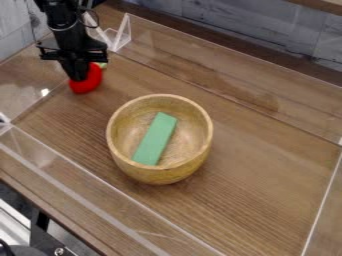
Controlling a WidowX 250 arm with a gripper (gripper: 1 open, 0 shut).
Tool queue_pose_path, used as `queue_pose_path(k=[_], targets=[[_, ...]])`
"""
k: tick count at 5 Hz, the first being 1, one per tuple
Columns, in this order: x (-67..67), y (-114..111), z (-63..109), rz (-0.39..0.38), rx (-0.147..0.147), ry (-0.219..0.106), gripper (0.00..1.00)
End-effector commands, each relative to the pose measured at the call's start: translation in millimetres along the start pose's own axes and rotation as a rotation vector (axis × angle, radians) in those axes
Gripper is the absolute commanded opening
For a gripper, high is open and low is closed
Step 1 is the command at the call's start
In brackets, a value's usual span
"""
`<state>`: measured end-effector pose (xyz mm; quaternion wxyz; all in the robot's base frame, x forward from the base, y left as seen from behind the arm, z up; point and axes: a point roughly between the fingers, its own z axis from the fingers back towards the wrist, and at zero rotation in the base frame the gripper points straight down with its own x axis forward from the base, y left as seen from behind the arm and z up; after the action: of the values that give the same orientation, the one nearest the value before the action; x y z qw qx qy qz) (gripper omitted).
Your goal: Move the red fruit to the left side of the table
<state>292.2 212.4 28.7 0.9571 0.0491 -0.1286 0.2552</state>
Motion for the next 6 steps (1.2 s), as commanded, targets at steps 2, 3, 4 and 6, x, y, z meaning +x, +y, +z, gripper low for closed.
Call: queue_pose_path(k=[2, 3, 4, 6], targets=[[-7.0, -13, -17.2, 0.047, -0.008, 0.045, 1.0], [0.7, -15, -16.9, 0.071, -0.016, 0.049, 1.0], [-1.2, -12, -14.9, 0.1, -0.02, 0.051, 1.0], [-4.9, -8, -6.0, 0.119, -0.037, 0.057, 1.0]])
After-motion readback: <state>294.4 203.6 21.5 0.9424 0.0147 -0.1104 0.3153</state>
